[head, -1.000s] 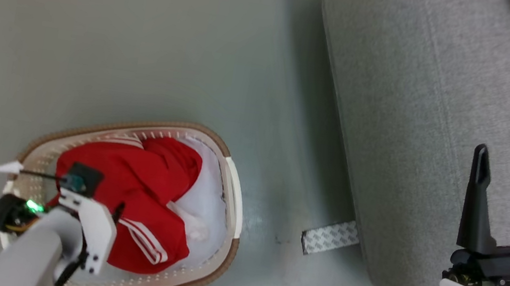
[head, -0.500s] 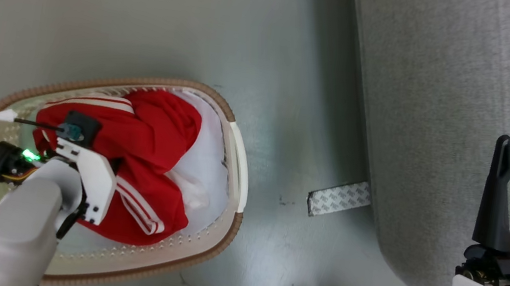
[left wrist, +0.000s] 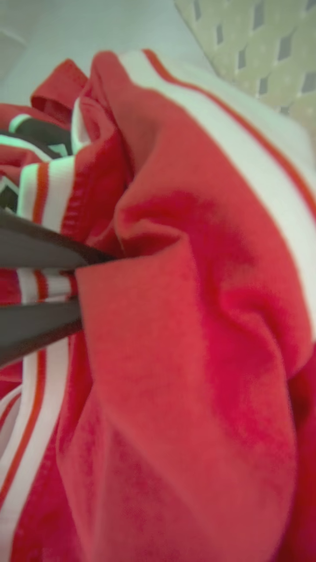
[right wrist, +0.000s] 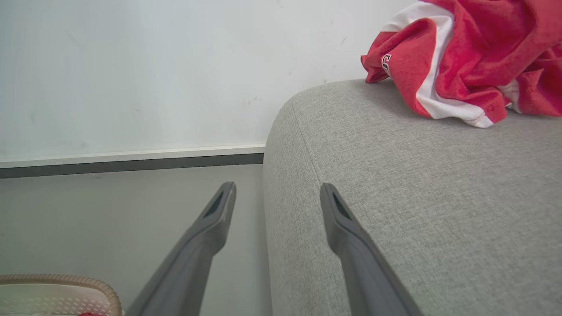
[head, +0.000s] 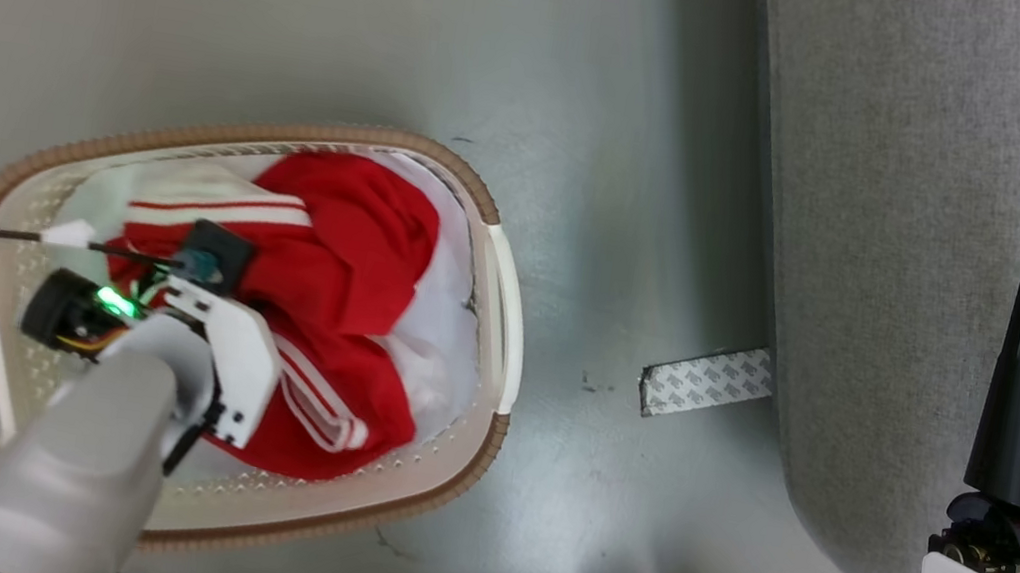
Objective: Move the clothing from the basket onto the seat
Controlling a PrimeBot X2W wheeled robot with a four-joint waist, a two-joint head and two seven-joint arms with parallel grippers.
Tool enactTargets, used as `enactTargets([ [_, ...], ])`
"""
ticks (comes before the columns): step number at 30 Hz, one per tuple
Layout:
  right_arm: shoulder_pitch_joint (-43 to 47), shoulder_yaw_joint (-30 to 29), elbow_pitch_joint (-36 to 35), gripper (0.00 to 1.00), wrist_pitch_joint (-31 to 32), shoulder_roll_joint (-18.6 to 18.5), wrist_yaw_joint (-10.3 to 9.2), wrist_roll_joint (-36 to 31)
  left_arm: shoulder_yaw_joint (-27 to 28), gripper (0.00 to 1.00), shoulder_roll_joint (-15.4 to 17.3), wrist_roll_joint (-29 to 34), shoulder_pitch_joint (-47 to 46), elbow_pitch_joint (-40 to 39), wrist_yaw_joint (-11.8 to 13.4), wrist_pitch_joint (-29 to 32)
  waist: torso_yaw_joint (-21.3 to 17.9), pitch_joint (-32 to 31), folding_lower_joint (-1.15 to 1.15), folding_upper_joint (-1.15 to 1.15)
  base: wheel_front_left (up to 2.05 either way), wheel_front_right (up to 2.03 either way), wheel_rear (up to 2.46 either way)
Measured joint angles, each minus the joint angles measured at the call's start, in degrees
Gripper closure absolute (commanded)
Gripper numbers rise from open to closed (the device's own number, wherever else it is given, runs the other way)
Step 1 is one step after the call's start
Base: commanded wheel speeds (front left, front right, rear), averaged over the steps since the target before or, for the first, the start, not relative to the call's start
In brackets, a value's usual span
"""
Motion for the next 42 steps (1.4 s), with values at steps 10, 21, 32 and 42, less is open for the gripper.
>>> enactTargets([
  [10,-0.02,-0.53,4.33,0.00,0.00,0.03,0.00,-0.86,-1.03,1.00,-2.82,-3.57,4.11,2.16,-0.73,-6.12,2.00,-6.66,0.00,0.00,0.00,0.00,0.00],
  [21,2.85,-1.24,11.63,0.00,0.00,0.05,0.00,-2.80,-0.86,1.00,-4.55,-8.50,15.17,-2.35,-0.96,-10.59,5.51,-22.04,-0.01,0.00,0.00,0.00,0.00],
  [32,9.05,-1.66,16.50,0.00,0.00,0.05,0.00,-6.30,0.12,1.00,-2.50,-11.39,23.93,-20.83,2.33,-8.99,10.45,-38.06,-0.03,0.00,0.00,0.00,0.00],
  [42,13.16,0.82,18.69,0.00,-0.01,0.09,0.00,-7.40,2.88,1.00,3.56,-13.79,33.12,-50.56,10.23,0.64,13.76,-48.52,-0.03,0.00,0.00,0.00,0.00],
])
